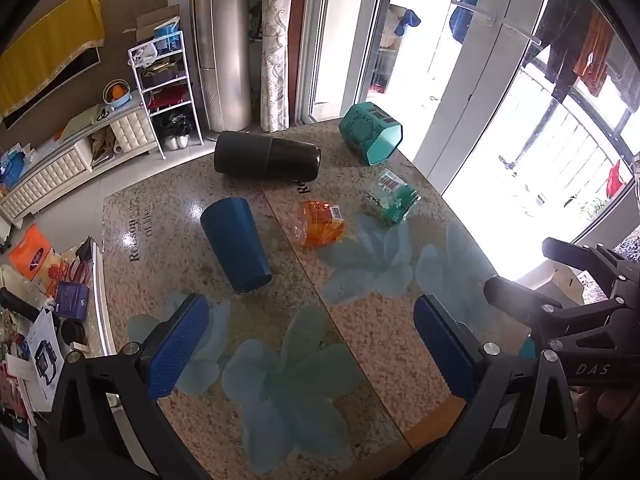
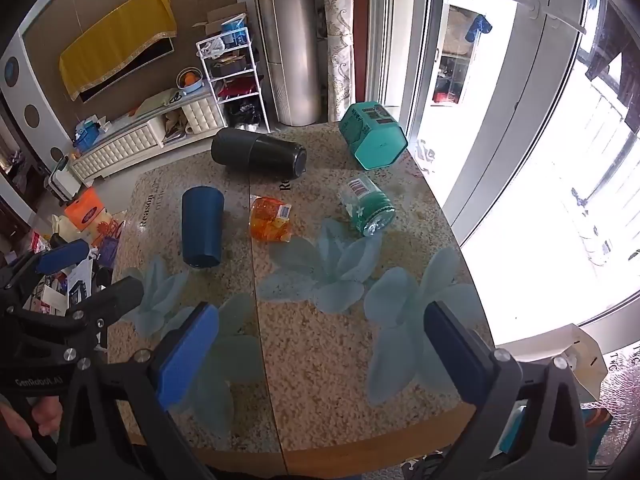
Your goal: Flip cup upright
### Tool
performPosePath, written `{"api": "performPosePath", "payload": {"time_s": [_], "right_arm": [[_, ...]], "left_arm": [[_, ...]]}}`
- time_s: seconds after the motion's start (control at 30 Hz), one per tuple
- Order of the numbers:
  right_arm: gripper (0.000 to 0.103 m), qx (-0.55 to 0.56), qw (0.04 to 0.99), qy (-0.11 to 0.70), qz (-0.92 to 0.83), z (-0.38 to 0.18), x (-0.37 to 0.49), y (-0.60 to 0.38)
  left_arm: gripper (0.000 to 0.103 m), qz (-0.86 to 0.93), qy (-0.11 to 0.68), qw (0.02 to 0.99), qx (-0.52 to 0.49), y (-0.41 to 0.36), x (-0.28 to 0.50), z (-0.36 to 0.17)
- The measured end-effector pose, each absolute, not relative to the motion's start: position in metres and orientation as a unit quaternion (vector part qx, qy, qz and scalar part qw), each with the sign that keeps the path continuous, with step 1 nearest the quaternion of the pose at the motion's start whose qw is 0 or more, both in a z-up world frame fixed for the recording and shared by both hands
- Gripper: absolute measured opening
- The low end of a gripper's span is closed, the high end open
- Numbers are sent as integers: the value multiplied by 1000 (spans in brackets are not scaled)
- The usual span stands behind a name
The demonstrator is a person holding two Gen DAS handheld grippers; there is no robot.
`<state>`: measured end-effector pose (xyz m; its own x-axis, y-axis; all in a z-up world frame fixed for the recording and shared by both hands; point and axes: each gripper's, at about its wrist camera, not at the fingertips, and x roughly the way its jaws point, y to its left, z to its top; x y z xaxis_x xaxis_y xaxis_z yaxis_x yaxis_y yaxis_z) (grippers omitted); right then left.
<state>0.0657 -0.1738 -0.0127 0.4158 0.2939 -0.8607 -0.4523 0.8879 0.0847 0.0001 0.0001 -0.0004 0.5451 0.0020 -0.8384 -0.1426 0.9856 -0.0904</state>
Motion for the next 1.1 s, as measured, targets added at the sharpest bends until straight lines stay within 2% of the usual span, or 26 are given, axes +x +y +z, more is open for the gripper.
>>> {"api": "performPosePath", "payload": {"time_s": [1.1], "right_arm": [[103, -83, 832, 500, 224, -20, 69, -170]], "left_arm": [[103, 44, 478, 874, -76, 5, 4, -7]]}}
